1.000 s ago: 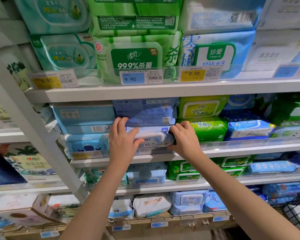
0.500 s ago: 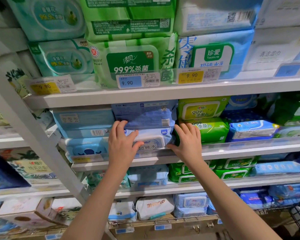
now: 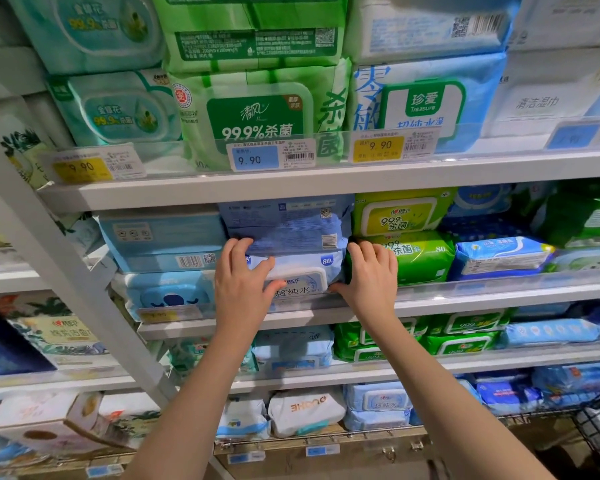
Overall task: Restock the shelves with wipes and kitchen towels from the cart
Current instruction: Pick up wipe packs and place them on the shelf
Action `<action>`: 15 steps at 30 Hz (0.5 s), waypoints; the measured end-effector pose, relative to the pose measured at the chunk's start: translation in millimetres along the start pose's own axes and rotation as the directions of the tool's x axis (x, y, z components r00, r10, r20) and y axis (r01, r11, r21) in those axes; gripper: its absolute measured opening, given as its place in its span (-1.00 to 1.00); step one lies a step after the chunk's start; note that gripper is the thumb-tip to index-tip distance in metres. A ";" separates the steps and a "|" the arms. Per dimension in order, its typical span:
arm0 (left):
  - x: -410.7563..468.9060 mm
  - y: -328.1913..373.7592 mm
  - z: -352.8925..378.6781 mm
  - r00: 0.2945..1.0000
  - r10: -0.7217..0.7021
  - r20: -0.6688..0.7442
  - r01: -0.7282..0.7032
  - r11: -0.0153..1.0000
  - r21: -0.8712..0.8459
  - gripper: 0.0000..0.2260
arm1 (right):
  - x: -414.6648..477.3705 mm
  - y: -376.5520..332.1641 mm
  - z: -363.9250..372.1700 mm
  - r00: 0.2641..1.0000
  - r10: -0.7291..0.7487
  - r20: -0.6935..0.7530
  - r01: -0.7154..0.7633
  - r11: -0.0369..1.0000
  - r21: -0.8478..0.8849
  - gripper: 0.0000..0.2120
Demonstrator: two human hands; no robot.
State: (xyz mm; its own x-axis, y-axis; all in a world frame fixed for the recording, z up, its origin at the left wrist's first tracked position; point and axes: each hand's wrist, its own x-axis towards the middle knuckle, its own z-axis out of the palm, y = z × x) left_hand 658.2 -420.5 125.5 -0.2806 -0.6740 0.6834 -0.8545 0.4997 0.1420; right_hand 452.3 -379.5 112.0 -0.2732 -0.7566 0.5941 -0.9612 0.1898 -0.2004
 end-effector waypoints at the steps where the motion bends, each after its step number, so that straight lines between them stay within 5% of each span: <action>1: -0.4 0.1 0.0 1.000 -0.002 -0.002 0.002 1.000 -0.002 -0.65 | 0.7 0.2 -1.5 1.000 -0.001 0.016 0.001 1.000 0.004 -0.33; 5: -2.4 1.2 1.9 1.000 -0.007 -0.005 0.007 1.000 0.003 -0.66 | 1.6 10.1 -14.4 0.990 -0.095 0.101 0.084 0.991 0.105 -0.35; 8: -1.1 1.4 3.0 1.000 -0.010 -0.010 0.010 1.000 0.004 -0.67 | 3.0 10.6 -26.1 0.986 -0.043 0.162 -0.011 0.948 0.318 -0.25; 15: -2.6 5.1 3.9 0.999 0.022 -0.049 -0.019 0.998 0.060 -0.68 | 4.1 -6.2 -11.8 0.991 0.113 0.064 -0.126 0.960 0.249 -0.25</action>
State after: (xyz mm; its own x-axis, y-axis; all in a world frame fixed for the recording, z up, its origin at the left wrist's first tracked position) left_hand 652.8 -418.3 121.7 -0.2774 -0.6356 0.7205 -0.8736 0.4790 0.0862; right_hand 456.7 -376.4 124.9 -0.3774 -0.7689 0.5161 -0.8790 0.1220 -0.4610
